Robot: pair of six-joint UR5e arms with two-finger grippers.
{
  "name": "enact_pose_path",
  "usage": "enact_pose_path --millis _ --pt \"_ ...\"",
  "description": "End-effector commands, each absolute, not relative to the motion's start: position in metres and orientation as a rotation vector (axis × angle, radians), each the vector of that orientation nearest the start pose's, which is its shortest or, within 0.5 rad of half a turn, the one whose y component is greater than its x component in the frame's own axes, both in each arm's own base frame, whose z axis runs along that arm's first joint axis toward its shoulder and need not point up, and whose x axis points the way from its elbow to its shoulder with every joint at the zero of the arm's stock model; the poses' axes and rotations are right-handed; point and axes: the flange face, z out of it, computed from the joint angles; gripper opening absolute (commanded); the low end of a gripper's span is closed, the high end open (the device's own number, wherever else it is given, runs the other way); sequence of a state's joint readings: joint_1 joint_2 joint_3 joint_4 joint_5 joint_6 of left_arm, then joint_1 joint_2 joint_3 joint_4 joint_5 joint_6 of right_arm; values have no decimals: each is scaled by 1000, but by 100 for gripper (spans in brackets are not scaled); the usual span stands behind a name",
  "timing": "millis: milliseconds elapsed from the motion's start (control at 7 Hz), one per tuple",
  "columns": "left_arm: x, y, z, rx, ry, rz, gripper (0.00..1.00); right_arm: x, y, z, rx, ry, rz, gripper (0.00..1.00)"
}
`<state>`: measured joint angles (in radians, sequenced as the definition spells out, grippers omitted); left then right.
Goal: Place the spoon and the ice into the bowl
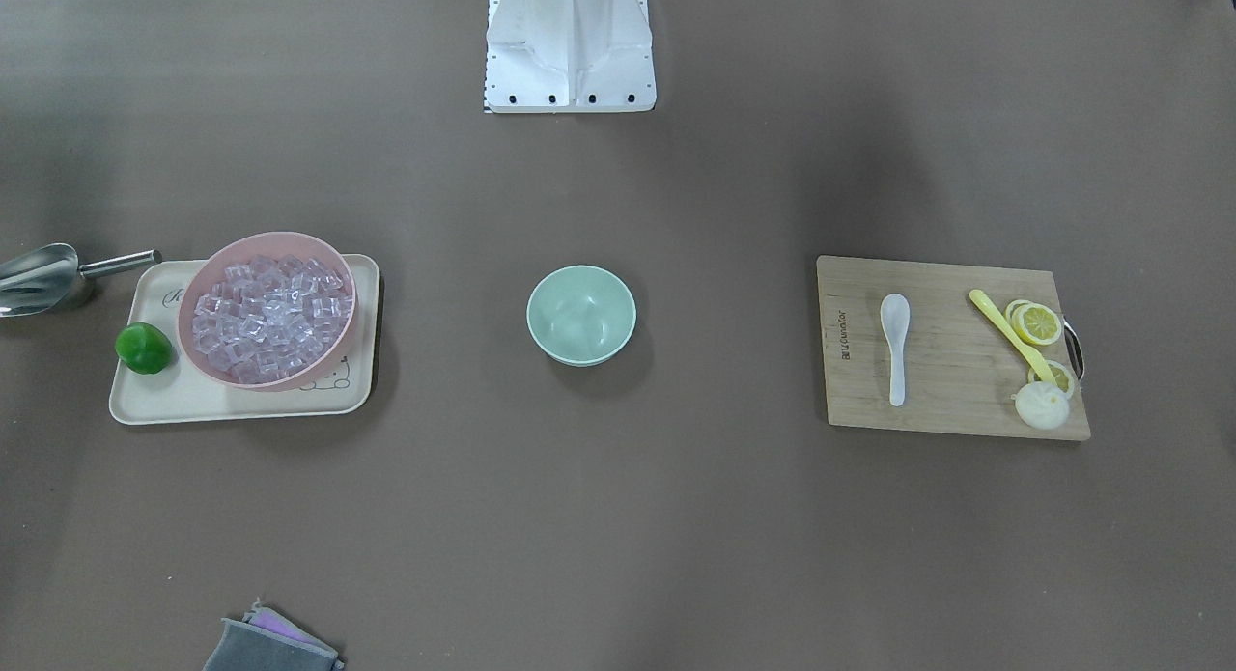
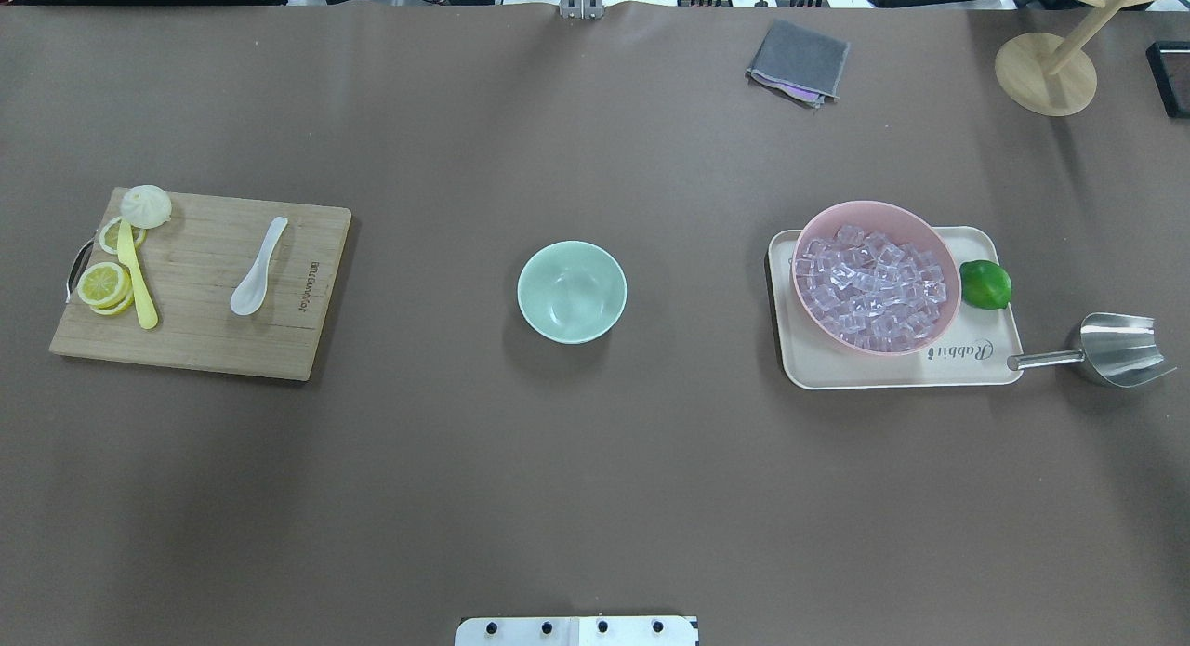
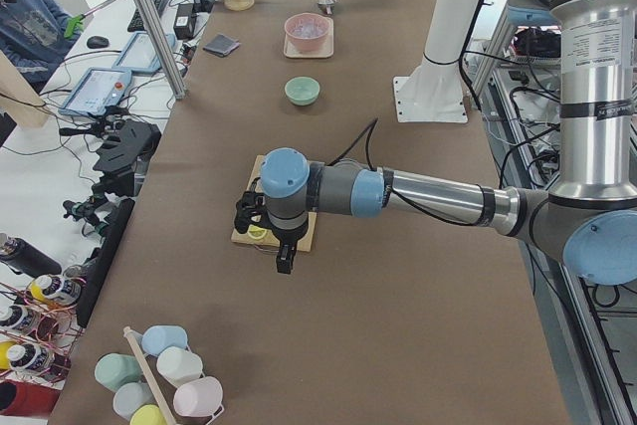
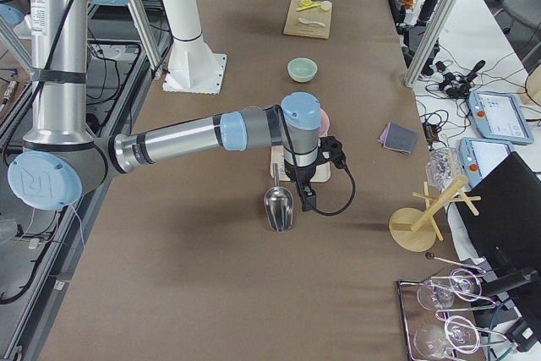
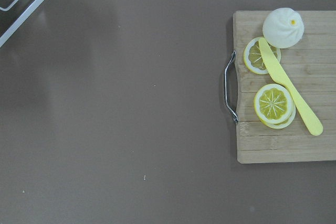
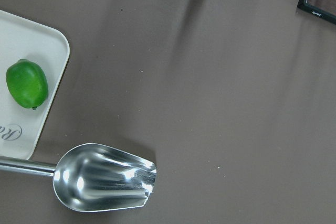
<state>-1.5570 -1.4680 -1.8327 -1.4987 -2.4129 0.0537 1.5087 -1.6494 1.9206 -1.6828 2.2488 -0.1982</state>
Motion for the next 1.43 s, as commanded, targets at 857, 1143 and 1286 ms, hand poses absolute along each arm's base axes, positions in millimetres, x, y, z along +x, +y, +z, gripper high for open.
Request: enact_pose_path --millis 857,1143,1286 --pt "-46 -454 578 101 842 116 99 41 -462 531 235 -675 -317 100" --pt "-46 -455 578 101 842 119 99 41 -462 533 232 -675 -316 100" --pt "-46 -456 575 110 842 122 99 41 -461 535 228 -676 -315 100"
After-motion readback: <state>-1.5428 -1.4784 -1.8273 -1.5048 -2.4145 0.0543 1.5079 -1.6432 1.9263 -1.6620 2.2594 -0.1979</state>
